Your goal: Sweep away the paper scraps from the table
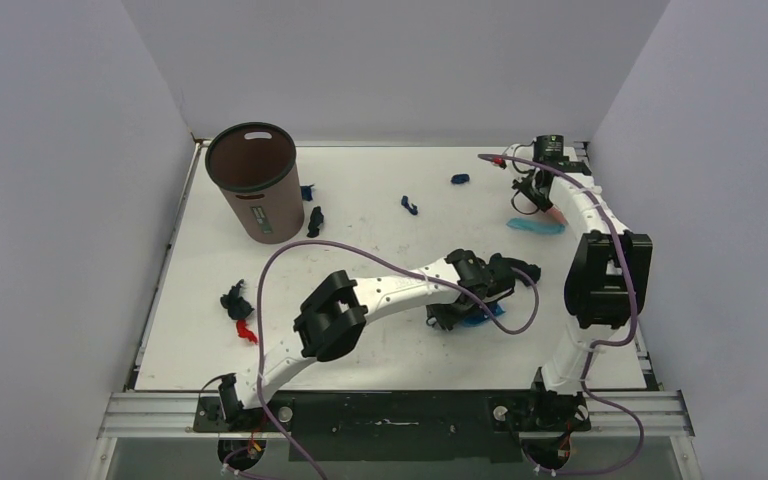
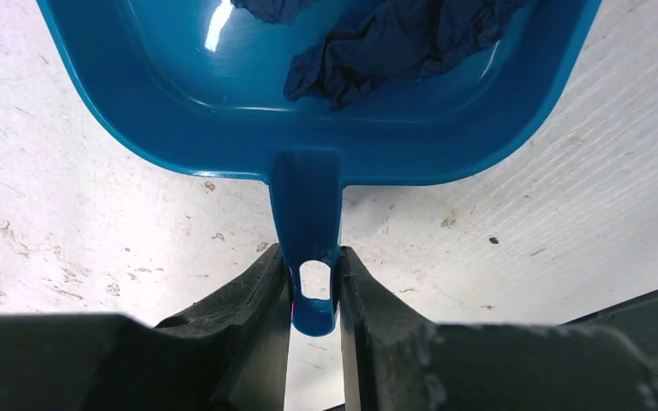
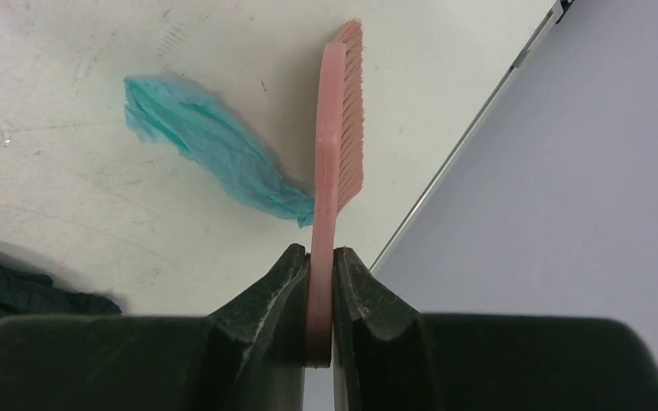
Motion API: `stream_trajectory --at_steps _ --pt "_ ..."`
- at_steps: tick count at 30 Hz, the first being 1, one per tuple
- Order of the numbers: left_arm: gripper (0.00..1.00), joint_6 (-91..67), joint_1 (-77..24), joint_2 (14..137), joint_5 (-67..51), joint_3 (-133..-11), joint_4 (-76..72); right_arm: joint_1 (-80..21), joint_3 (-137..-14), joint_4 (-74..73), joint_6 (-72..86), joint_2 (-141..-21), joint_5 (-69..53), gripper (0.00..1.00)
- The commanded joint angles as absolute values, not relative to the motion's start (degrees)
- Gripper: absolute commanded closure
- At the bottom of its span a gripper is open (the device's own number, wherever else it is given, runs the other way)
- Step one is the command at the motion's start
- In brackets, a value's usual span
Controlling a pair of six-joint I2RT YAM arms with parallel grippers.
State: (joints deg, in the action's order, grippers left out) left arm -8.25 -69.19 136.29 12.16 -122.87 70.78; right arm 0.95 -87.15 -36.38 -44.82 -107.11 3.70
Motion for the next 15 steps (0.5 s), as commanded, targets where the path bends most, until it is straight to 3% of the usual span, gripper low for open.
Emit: stream_trajectory --at_steps 1,15 --pt "1.0 -5.84 -68.64 138.63 10.84 -127.13 74.94 0.34 -87.35 -44.65 -41.72 -103.04 -0.51 0.95" --pt "1.0 -4.68 -65.67 144.32 8.55 -134.05 74.71 -8.84 -76.63 -63.61 -27.75 -92.11 -18.78 0.95"
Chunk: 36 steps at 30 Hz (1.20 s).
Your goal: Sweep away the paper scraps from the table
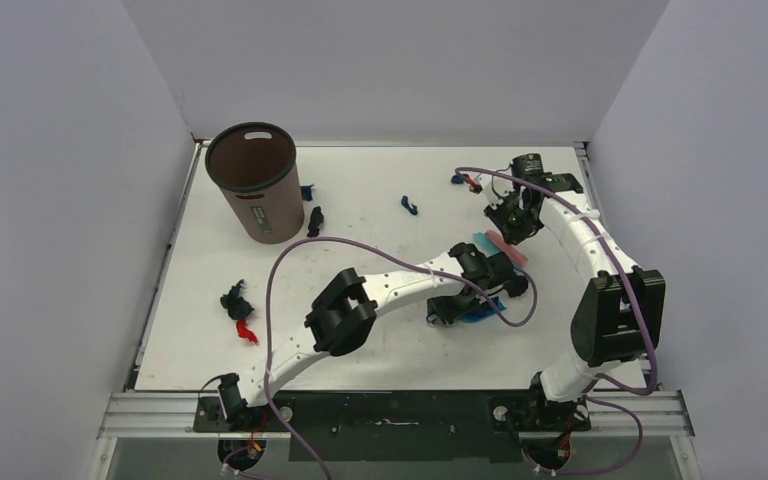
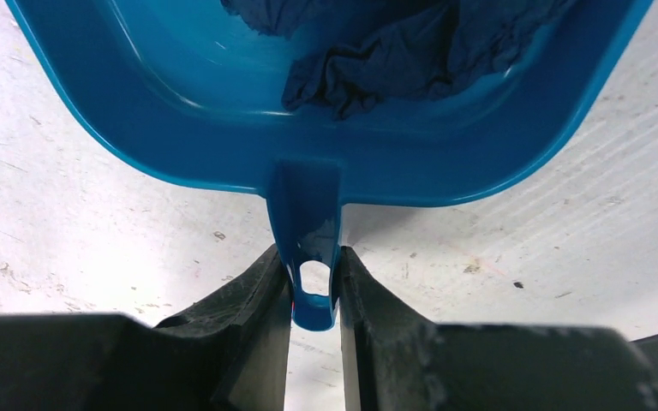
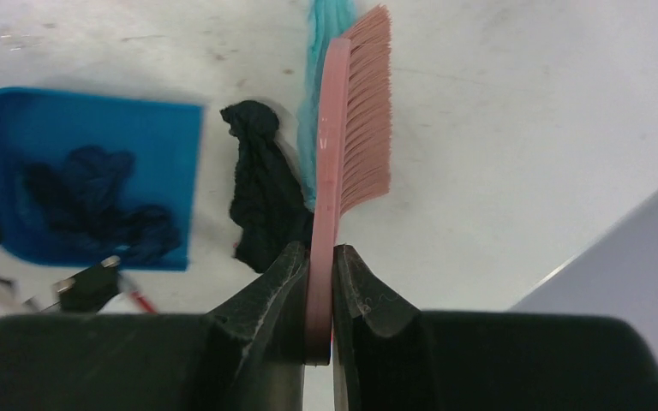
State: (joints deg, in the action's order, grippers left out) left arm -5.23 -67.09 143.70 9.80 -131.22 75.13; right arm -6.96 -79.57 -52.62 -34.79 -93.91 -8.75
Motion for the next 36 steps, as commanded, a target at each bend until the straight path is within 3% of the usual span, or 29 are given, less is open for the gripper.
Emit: stream_trajectory --at_steps 1,6,23,28,33,36 --pt "1.0 -4.8 -65.46 144.38 8.53 -134.11 74.4 -9.1 -76.53 -64.67 -26.86 -91.83 -20.17 0.95" --pt "1.0 -5.86 -64.16 144.62 8.06 -134.82 72.79 -10.1 -77.28 -70.26 -24.1 -91.27 -27.47 0.95" --pt "1.0 -7.92 -64.06 136.5 15.06 -123.19 57.97 -5.59 -82.48 -72.26 -20.72 -88.74 -30.95 0.95" --pt "0.7 -7.91 -64.11 134.72 14.77 -120.6 54.49 -2.23 -83.36 -73.49 -21.93 -88.85 -30.25 0.95" --pt "0.51 -6.17 -64.77 131.53 14.54 -115.13 50.28 1.07 -84.14 -75.06 -24.6 -89.77 -30.18 0.95" --pt "0.47 -5.38 -65.14 128.39 14.42 -108.84 45.87 2.07 -84.41 -74.82 -25.0 -89.61 -29.87 0.95"
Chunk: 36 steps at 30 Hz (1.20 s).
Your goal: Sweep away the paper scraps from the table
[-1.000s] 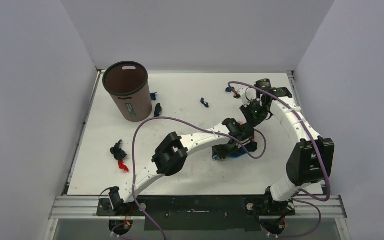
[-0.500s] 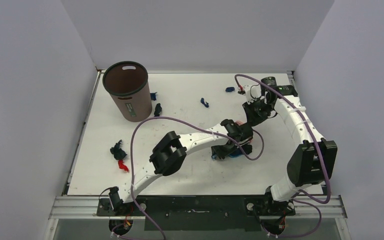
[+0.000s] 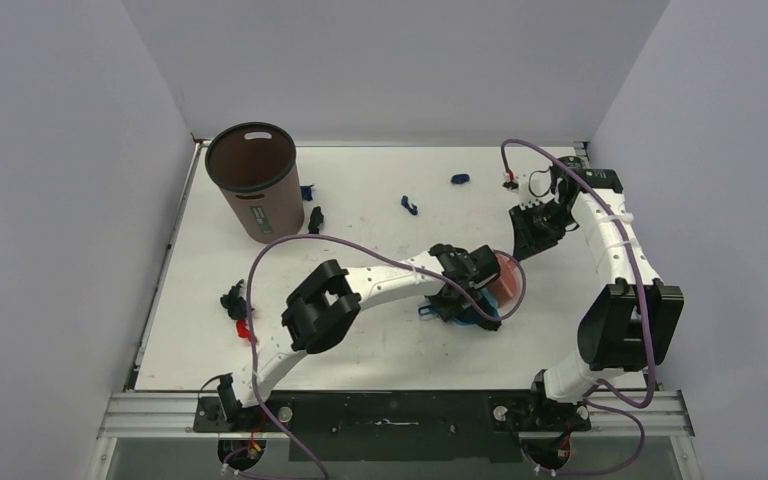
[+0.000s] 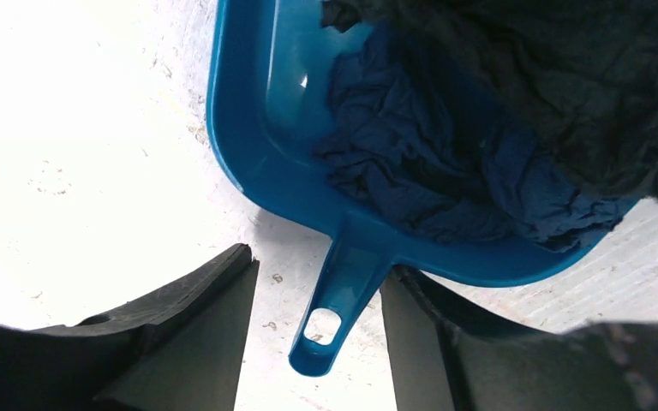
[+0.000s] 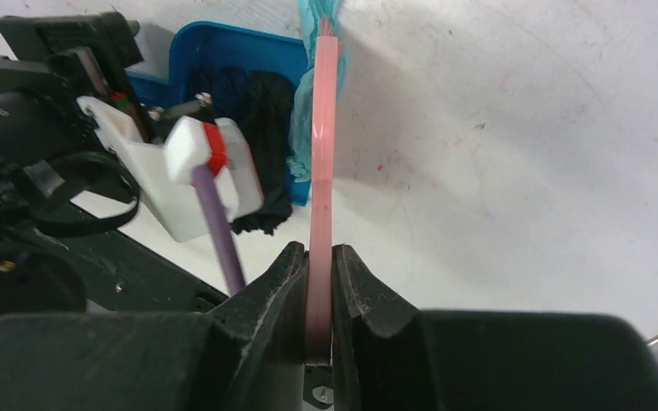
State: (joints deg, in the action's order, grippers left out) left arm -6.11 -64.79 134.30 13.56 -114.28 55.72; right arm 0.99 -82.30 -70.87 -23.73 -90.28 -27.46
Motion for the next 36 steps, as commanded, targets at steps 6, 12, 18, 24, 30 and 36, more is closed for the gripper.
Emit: stream_trajectory --at_steps 6,12,18,24,30,36 --pt "0.46 -3.6 -65.12 121.23 9.29 -94.69 35.36 2.51 -84.92 -74.36 -25.01 -88.51 -28.82 0.95" --pt "0.46 -0.96 -65.34 117.09 3.68 -86.35 31.03 2.63 -85.24 -73.86 -24.72 -86.75 -28.32 0.95" --pt "0.45 1.55 -66.01 113.55 0.31 -81.19 27.09 2.56 -83.77 -73.35 -24.69 -85.58 -28.61 0.95" --pt "0.46 -2.3 -63.99 112.4 0.0 -76.85 24.83 2.58 -83.41 -74.76 -25.17 -84.29 -28.63 0.95" --pt "0.56 -4.65 -63.92 111.58 0.14 -75.55 24.34 2.54 -81.12 -74.97 -26.26 -82.04 -27.91 0.95" --pt "0.68 -7.63 -64.02 109.15 2.06 -74.29 23.71 2.46 -78.69 -76.21 -31.32 -81.63 -26.36 0.95"
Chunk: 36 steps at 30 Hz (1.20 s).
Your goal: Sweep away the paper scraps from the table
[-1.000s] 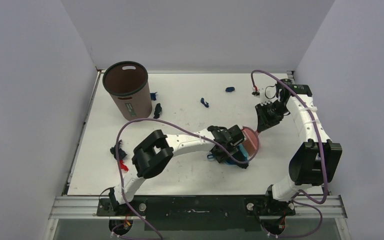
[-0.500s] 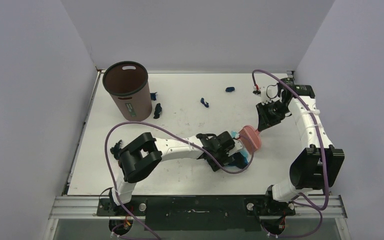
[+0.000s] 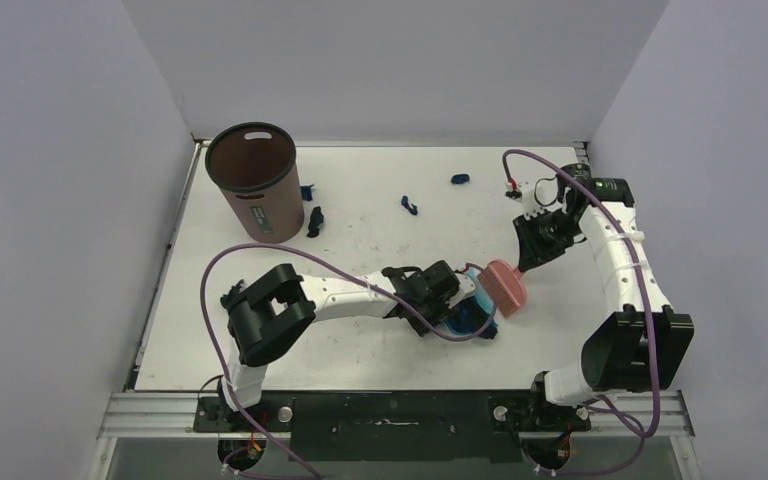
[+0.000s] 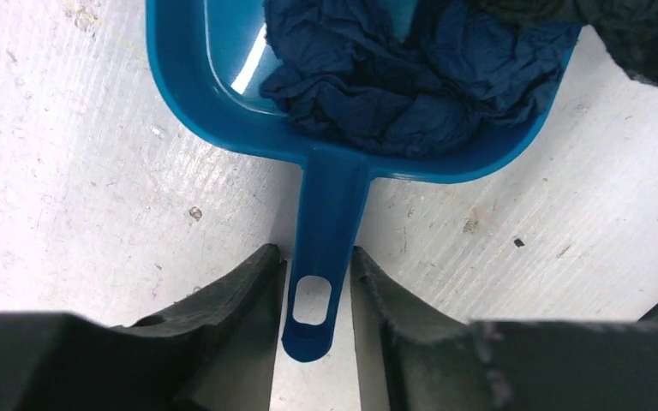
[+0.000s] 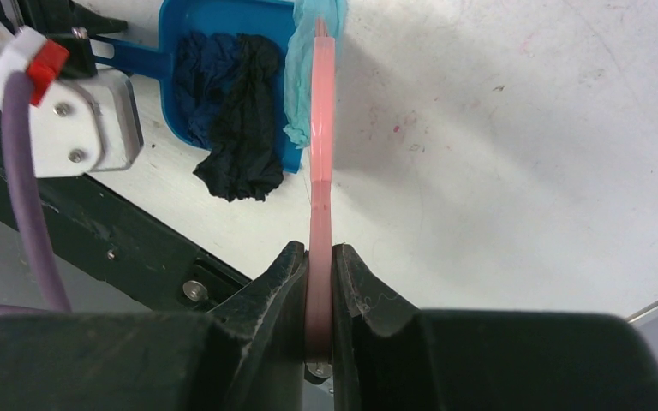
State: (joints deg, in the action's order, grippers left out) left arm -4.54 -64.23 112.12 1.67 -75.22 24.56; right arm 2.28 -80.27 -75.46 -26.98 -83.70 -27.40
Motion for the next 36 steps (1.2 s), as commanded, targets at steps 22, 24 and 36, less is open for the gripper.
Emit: stream_trajectory --at_steps 22,24,36 --pt "1.0 -8.61 -65.01 109.7 5.51 -74.88 21.38 -5.58 -82.35 -80.06 -33.22 -77.58 -18.42 0.95" --pt "1.0 -8.61 -64.97 108.93 5.96 -74.03 20.28 -5.42 -82.96 -80.07 -33.15 -77.17 -17.16 0.95" --pt "1.0 -8.61 -64.82 105.93 8.6 -72.2 16.75 2.72 -87.7 -77.87 -33.57 -75.84 -14.33 0.95"
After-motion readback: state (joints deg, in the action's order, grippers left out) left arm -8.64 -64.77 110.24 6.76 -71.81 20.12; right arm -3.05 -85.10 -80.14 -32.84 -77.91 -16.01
